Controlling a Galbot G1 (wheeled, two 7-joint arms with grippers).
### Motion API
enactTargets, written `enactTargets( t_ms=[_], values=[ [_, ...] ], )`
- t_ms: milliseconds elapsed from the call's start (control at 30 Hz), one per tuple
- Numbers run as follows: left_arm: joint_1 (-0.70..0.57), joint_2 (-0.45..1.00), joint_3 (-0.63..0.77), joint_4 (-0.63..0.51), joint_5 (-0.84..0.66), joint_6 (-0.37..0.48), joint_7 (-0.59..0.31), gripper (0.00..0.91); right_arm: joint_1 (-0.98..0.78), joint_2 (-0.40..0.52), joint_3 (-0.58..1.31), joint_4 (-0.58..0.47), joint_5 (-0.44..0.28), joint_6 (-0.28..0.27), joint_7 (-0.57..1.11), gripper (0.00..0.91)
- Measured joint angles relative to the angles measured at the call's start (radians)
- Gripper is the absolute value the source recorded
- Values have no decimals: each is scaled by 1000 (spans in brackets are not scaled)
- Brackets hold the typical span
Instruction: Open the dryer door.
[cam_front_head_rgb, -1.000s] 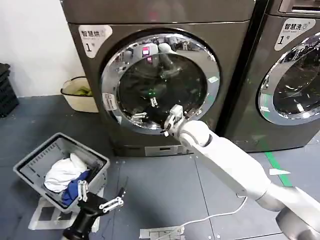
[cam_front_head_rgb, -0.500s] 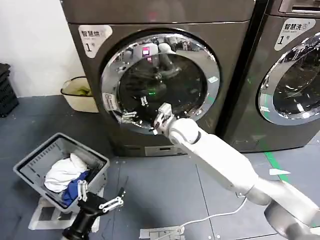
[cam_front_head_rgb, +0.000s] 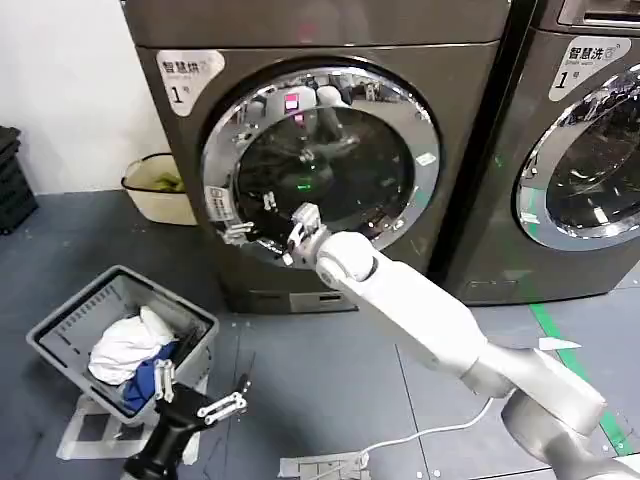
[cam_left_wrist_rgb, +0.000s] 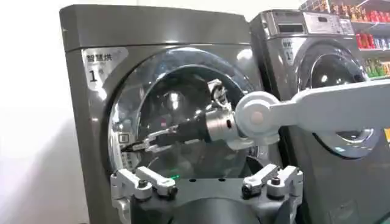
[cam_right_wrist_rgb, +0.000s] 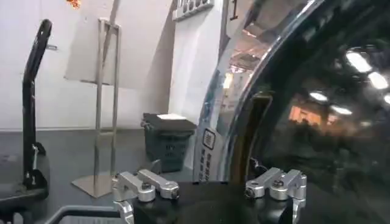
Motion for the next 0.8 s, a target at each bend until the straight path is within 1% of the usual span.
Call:
enactTargets(
  t_ms=[533,800],
  values=[
    [-1,1,0,0,-1,1,0,907,24,32,-6,-73,-9,8,-50,907],
    [-2,0,-1,0,-2,2,0,907,32,27,-18,-74,-3,9,-96,907]
  ],
)
